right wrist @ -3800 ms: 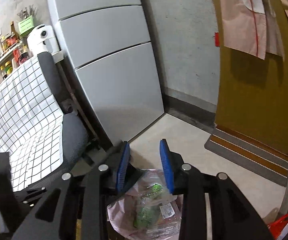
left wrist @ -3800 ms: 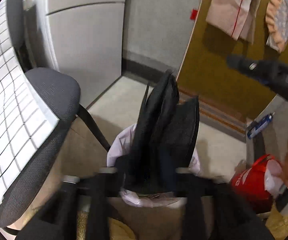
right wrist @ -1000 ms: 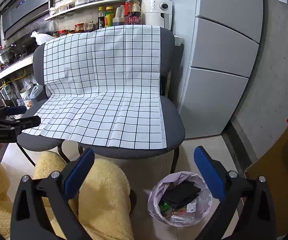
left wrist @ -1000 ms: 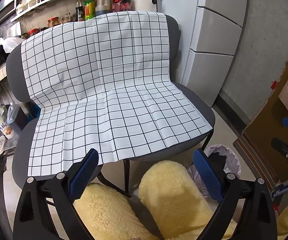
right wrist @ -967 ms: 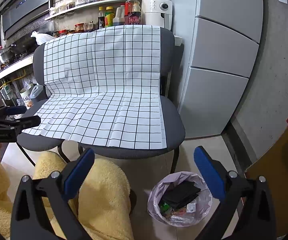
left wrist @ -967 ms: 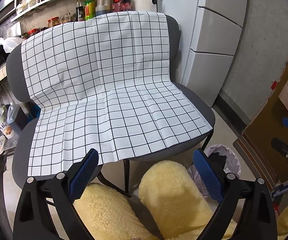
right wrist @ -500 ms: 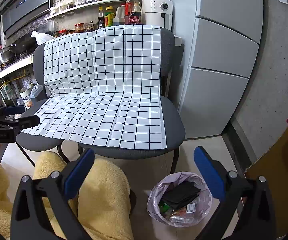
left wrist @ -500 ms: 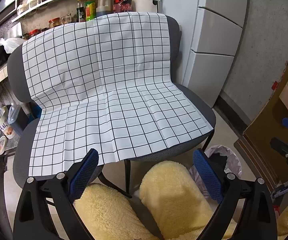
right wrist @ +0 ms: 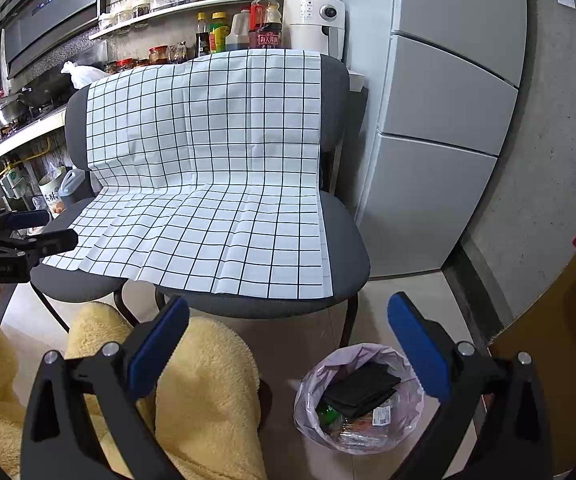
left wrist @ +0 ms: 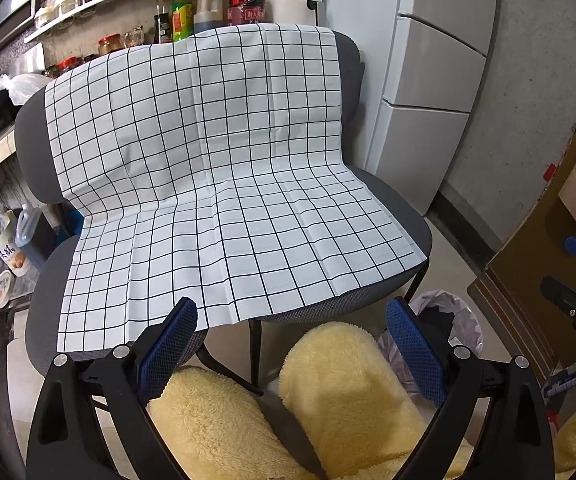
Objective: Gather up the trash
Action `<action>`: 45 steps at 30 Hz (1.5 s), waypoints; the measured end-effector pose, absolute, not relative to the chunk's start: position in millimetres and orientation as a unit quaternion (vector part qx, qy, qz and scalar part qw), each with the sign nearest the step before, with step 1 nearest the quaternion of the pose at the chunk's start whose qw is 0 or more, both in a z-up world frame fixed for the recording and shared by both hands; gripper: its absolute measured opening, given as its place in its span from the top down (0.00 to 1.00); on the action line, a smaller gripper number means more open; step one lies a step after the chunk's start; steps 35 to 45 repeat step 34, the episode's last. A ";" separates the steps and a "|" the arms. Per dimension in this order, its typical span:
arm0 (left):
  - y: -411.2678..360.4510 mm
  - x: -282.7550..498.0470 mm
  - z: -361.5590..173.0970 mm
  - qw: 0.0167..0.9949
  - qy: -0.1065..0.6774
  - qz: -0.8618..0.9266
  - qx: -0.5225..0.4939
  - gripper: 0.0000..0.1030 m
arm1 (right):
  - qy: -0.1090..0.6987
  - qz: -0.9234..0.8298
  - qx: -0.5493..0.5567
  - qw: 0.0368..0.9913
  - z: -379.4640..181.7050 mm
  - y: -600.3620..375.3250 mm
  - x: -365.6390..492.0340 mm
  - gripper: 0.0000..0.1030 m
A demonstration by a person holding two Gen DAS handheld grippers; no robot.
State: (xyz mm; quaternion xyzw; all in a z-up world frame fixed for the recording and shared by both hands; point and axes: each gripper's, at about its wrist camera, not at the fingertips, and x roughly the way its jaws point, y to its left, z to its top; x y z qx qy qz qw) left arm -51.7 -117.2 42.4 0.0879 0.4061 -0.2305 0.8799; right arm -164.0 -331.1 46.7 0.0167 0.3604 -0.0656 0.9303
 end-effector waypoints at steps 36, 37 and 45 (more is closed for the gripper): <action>-95.4 7.6 -10.0 0.868 0.455 -0.194 0.041 0.08 | 0.420 -0.031 0.048 0.906 -3.8 -341.1 -107.7 0.06; -95.4 7.6 -10.0 0.868 0.455 -0.194 0.041 0.08 | 0.420 -0.031 0.048 0.906 -3.8 -341.1 -107.7 0.06; -95.4 7.6 -10.0 0.868 0.455 -0.194 0.041 0.08 | 0.420 -0.031 0.048 0.906 -3.8 -341.1 -107.7 0.06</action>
